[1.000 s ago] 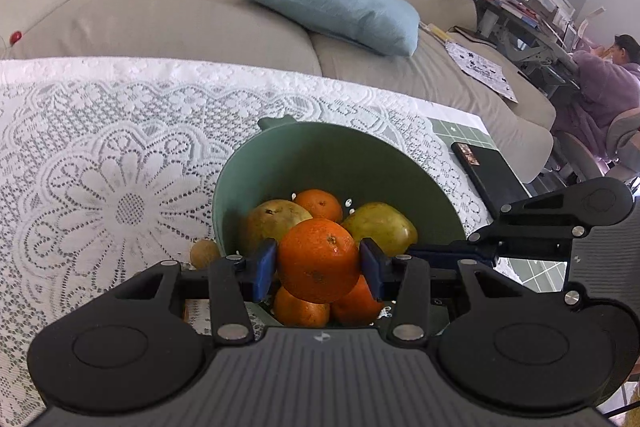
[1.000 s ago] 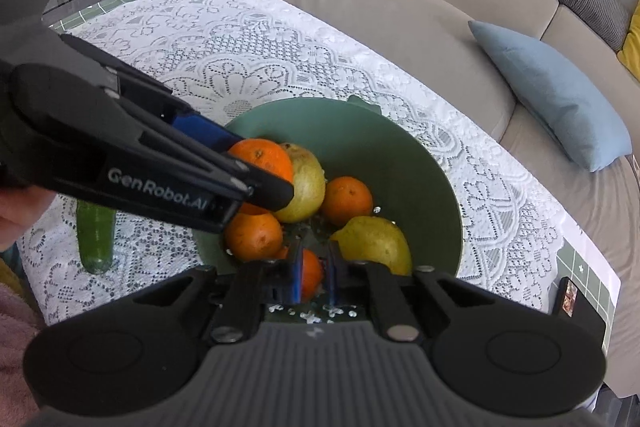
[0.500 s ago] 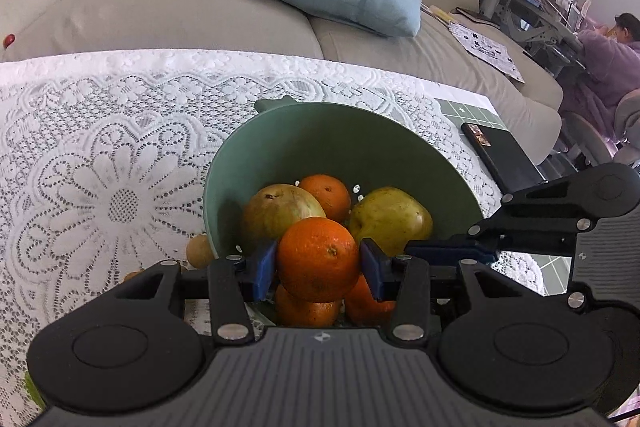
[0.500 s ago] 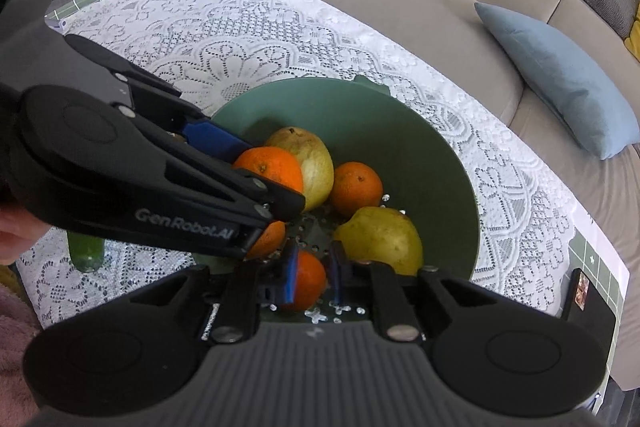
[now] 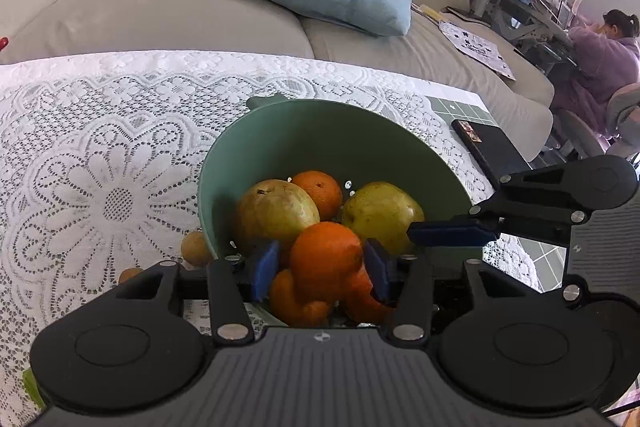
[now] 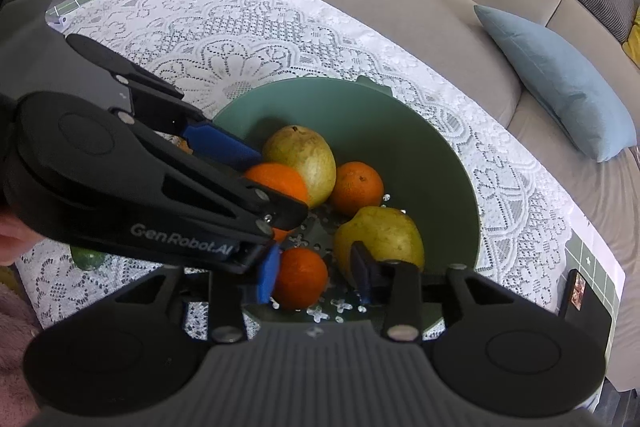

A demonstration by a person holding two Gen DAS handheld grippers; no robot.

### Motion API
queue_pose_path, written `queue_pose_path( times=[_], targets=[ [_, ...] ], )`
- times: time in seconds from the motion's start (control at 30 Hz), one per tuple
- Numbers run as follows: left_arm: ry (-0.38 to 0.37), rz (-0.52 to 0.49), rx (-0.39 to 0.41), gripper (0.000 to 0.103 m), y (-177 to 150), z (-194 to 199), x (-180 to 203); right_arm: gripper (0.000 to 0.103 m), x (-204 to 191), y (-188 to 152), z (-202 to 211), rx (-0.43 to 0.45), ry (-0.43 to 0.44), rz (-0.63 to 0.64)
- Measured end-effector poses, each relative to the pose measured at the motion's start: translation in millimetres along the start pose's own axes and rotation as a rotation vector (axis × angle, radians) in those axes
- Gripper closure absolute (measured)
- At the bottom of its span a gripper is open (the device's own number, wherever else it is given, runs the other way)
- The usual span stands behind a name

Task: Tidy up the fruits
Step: 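Lower both oranges into the colander and open both grippers, then move both grippers from the colander to the small brown kiwis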

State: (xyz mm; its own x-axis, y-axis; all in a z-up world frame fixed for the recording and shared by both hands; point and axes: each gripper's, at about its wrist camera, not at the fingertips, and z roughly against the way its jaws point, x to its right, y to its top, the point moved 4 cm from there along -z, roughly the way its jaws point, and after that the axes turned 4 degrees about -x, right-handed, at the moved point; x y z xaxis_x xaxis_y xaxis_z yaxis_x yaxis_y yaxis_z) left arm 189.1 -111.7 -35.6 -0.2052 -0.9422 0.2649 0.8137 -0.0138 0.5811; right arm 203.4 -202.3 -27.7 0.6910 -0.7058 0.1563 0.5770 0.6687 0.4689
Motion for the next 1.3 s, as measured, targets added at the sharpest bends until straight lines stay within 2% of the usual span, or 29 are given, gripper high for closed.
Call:
queue_pose_path(
  times=[0.17, 0.47, 0.53, 0.63, 0.7, 0.77, 0.9, 1.03, 1.3],
  targets=[
    [-0.013, -0.006, 0.012, 0.044, 0, 9, 1, 0.064, -3, 1, 5, 0.013, -0.001, 0.007],
    [-0.01, -0.015, 0.072, 0.043, -1, 37, -2, 0.046, -10, 6, 17, 0.048, -0.012, 0.015],
    [0.002, -0.016, 0.087, 0.043, -2, 43, -7, 0.04, -12, 8, 21, 0.065, -0.017, 0.011],
    [0.024, -0.018, 0.103, 0.043, -3, 51, -14, 0.039, -15, 12, 26, 0.092, -0.022, 0.002],
    [0.035, -0.015, 0.114, 0.043, -4, 57, -20, 0.031, -18, 15, 30, 0.118, -0.023, -0.006],
    [0.05, -0.011, 0.127, 0.043, -5, 64, -26, 0.028, -22, 18, 34, 0.146, -0.028, -0.013],
    [0.12, -0.017, 0.16, 0.043, -7, 77, -40, 0.021, -32, 26, 40, 0.178, -0.007, -0.026],
    [0.164, -0.013, 0.173, 0.043, -10, 88, -56, 0.02, -47, 32, 42, 0.202, 0.011, 0.019],
    [0.179, -0.011, 0.175, 0.042, -23, 98, -84, 0.02, -71, 43, 34, 0.233, -0.024, 0.137]
  ],
)
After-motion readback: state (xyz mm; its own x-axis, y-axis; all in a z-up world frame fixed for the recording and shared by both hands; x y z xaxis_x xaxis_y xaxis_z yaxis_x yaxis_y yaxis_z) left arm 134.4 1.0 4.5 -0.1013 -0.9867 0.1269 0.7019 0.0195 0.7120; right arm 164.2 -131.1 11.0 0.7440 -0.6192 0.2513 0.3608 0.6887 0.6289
